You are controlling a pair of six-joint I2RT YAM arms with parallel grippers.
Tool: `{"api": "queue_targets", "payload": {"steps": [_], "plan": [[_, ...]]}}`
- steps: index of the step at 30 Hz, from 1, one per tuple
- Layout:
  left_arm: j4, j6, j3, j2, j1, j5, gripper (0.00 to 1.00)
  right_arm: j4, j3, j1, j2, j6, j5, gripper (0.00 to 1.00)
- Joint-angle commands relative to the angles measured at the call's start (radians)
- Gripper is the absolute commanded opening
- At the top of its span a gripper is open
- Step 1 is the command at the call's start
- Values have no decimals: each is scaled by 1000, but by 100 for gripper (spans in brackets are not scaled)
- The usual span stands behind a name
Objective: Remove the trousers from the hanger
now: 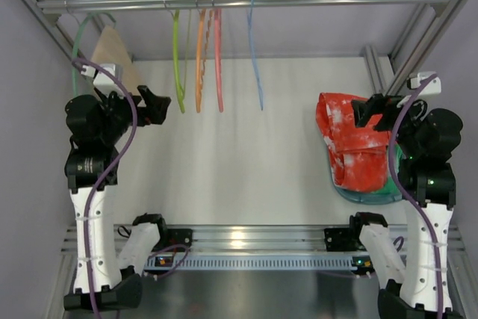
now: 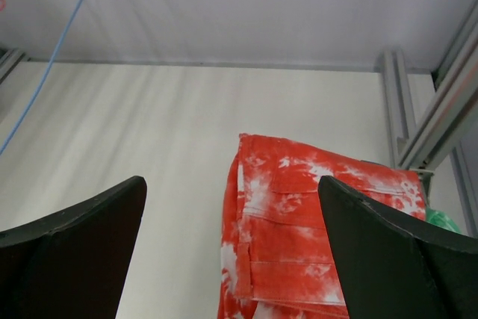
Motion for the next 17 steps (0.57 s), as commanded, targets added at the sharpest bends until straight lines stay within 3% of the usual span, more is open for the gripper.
{"api": "queue_targets", "payload": {"steps": [1,7,17], "plan": [[-292,230,68,-24,2,47,98,-17,-35,-5,-45,-61,-152,99],[-430,283,64,-87,2,24,98,-109,-115,-4,-118,-142,-238,99],[-461,359,45,-104,2,56,98,-186,-195,-4,-272,-184,-262,99]]}}
